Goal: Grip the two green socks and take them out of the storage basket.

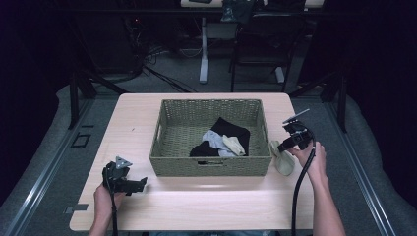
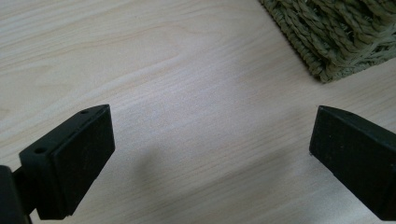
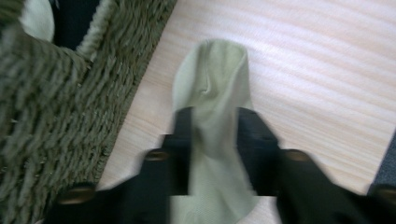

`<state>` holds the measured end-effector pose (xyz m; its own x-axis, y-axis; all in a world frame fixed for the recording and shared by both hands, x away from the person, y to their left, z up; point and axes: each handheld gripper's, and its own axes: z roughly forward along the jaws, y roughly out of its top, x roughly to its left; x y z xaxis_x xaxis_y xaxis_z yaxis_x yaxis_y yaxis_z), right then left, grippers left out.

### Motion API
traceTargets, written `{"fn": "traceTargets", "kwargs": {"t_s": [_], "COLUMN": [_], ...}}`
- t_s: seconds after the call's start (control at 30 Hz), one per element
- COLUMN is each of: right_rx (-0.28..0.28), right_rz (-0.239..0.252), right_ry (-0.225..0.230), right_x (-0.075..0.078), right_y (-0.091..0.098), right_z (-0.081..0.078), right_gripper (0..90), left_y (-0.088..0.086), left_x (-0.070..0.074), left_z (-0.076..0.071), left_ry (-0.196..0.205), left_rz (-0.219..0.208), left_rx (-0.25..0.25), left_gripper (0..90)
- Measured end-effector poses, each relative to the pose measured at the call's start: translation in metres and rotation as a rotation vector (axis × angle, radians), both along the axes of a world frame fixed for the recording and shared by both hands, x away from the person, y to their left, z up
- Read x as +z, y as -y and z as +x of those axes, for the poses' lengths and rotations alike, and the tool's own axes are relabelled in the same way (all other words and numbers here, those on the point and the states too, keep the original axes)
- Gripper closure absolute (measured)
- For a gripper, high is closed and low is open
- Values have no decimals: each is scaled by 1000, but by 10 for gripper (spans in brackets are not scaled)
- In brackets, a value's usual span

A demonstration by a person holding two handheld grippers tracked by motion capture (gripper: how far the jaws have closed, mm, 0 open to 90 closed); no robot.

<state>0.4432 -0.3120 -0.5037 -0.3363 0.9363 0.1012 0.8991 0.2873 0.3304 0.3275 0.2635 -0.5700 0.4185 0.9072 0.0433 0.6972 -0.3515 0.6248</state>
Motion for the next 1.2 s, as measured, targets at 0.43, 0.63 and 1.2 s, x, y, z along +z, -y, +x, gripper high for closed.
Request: {"fn": "traceTargets", "kwargs": {"t_s": [0.43, 0.63, 1.2], "right_rx": [39, 93, 274], "right_rz": [39, 57, 35], "right_ry": [138, 185, 172], "right_x": [70, 104, 124], "right_y": [-5, -20, -98], "right_z": [-17, -19, 4], "right_gripper": [157, 112, 64], "left_y": [0, 0, 0], "left_x": [0, 0, 0], "left_z": [0, 0, 0], "left_ry": [1, 0, -2], "left_rz": [-3, -3, -4], "left_rx": [-2, -2, -2], "left_gripper": [2, 2, 2]}}
